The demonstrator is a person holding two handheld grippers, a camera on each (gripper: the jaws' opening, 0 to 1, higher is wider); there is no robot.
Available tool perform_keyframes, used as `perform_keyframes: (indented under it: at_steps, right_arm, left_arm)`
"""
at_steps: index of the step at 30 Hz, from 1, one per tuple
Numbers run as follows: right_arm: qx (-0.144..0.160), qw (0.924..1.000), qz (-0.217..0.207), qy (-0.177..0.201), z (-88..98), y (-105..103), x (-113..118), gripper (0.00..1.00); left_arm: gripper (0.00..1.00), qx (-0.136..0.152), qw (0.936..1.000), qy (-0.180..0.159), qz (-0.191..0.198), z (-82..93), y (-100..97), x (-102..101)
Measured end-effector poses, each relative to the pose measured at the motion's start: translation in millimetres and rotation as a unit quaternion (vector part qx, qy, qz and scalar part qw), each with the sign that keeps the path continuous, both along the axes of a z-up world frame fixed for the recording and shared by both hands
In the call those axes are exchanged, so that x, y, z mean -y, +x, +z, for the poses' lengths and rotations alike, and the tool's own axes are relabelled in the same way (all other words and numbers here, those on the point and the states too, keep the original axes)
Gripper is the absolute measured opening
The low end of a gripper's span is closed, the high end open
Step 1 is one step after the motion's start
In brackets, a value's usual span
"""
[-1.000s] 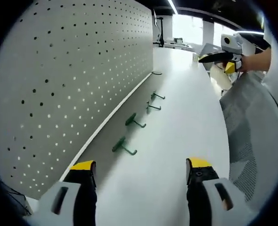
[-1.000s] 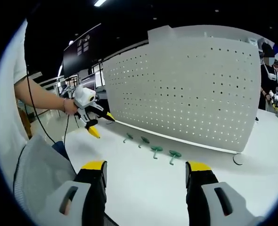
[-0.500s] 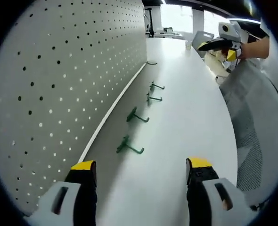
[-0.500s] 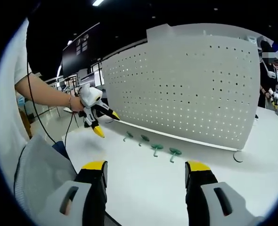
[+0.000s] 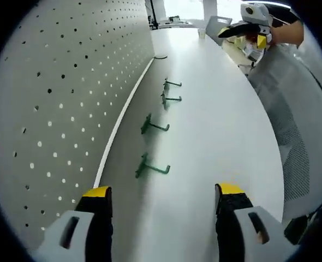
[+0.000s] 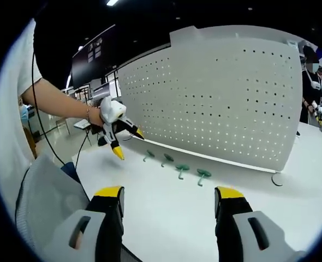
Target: Insert the hook assembly into the mounting plate slot until the hook locks in place.
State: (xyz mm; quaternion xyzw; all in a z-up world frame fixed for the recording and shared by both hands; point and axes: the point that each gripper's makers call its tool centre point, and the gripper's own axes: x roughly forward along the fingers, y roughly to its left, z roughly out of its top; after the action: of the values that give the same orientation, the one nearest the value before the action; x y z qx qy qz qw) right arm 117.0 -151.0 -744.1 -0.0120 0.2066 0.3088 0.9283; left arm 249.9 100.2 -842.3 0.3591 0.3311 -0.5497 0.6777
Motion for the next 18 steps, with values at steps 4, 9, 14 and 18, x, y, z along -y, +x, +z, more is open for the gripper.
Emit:
perform_keyframes:
  at_steps: [4, 9, 14, 18]
  right_arm:
    - [-0.001, 1.0000, 0.000, -0.003, -1.2, 0, 1, 0.65]
    - [-0.002, 1.0000, -0.001, -0.004, -2.3, 1, 2, 0.65]
    - [-0.004, 1.0000, 0.000, -0.006, -3.6, 1, 1, 0.65]
    - [-0.006, 0.9999, 0.003, -0.008, -4.9, 1, 0, 0.65]
  left_arm:
    - [0.77, 0.004, 0.9998, 0.008, -0.015, -2.2, 4.6, 3]
    - [0.76, 0.006, 0.9983, 0.034, -0.047, -10.4, 7.5, 4]
    - [0.77, 0.002, 0.9966, 0.048, -0.066, -15.0, 9.3, 6]
    - [0.76, -0.001, 0.9940, 0.064, -0.089, -18.9, 9.6, 8]
